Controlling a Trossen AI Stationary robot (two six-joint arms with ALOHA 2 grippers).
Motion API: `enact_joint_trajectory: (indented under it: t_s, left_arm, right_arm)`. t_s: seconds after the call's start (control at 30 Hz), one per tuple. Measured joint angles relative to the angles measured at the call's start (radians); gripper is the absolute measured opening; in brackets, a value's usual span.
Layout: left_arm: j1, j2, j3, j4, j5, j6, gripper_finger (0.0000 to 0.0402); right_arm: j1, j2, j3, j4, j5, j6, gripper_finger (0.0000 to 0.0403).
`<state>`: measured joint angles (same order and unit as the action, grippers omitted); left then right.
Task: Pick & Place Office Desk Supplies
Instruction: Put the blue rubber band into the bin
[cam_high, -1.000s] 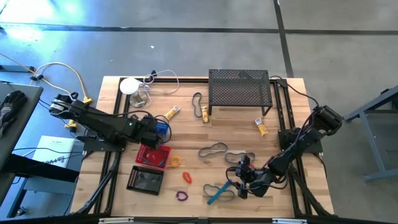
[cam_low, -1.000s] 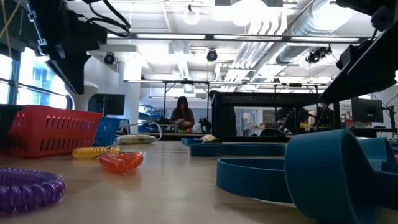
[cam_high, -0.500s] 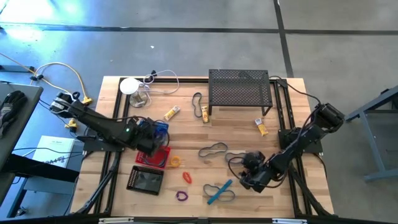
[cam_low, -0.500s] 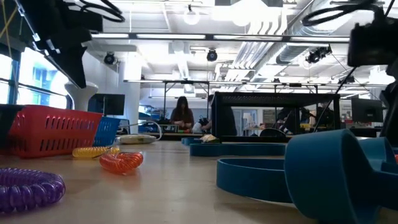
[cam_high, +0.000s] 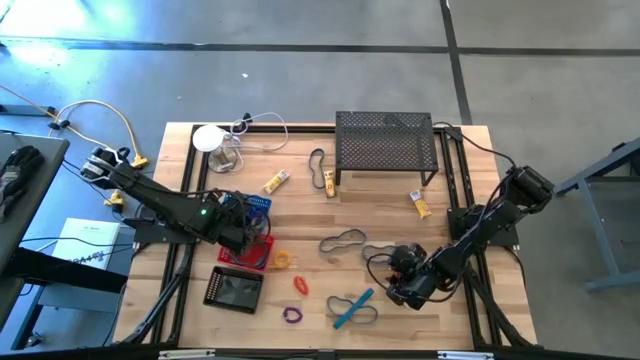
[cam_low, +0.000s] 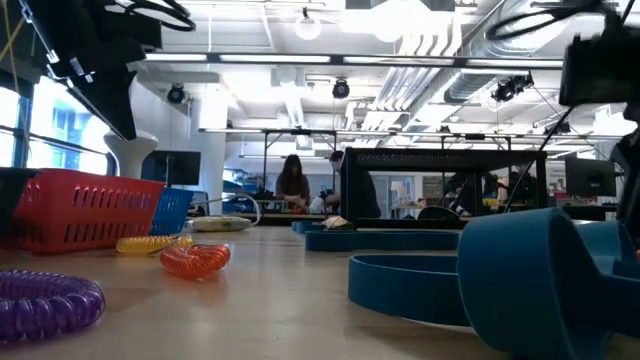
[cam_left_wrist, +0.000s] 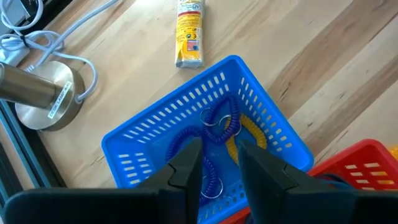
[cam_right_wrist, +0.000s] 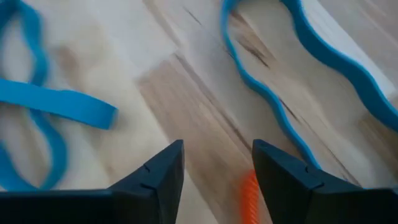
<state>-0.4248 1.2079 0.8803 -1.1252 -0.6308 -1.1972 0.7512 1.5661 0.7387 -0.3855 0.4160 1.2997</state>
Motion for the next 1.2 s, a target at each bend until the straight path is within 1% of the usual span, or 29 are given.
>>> enact_joint_trajectory:
  t_s: [0.07, 0.2, 0.27, 0.33, 0.5, 0.63, 0.7, 0.77, 0.87, 1.07, 1.13, 1.2]
  left_arm:
    - [0.0, 0.0, 0.0, 0.0, 0.0, 0.0, 0.0097]
    - [0.0, 0.0, 0.0, 0.0, 0.0, 0.012, 0.0097]
    - [0.001, 0.0, 0.0, 0.0, 0.0, 0.02, 0.0097]
    - [0.001, 0.0, 0.0, 0.0, 0.0, 0.021, 0.0097]
    - [0.001, 0.0, 0.0, 0.0, 0.0, 0.026, 0.0097]
    - [0.001, 0.0, 0.0, 0.0, 0.0, 0.026, 0.0097]
    - [0.001, 0.0, 0.0, 0.0, 0.0, 0.022, 0.0097]
    - [0.001, 0.0, 0.0, 0.0, 0.0, 0.022, 0.0097]
    - [0.001, 0.0, 0.0, 0.0, 0.0, 0.021, 0.0097]
    - [0.001, 0.0, 0.0, 0.009, 0.001, 0.014, 0.0097]
    - [0.001, 0.0, 0.0, 0.012, 0.001, 0.014, 0.0097]
    - [0.001, 0.0, 0.0, 0.017, 0.001, 0.013, 0.0097]
  right_arm:
    - [0.002, 0.0, 0.0, 0.008, 0.005, -0.033, 0.0166]
    - [0.002, 0.0, 0.0, -0.001, -0.063, -0.04, 0.0152]
    - [0.001, 0.0, 0.0, -0.008, -0.063, -0.038, 0.0146]
    - [0.002, -0.014, 0.0, -0.01, -0.031, -0.045, 0.0142]
    - [0.009, -0.107, 0.0, -0.022, 0.057, -0.048, 0.0139]
    - [0.054, -0.163, 0.001, 0.001, 0.177, -0.04, 0.0139]
    - [0.084, -0.162, 0.001, 0.035, 0.239, -0.019, 0.0139]
    - [0.109, -0.15, 0.001, 0.081, 0.271, -0.02, 0.0139]
    - [0.127, -0.119, 0.001, 0.121, 0.285, -0.077, 0.0139]
    - [0.117, -0.064, 0.001, 0.106, 0.412, -0.21, 0.0139]
    - [0.106, -0.05, 0.001, 0.081, 0.41, -0.232, 0.0139]
    - [0.09, -0.036, 0.001, 0.055, 0.358, -0.23, 0.0139]
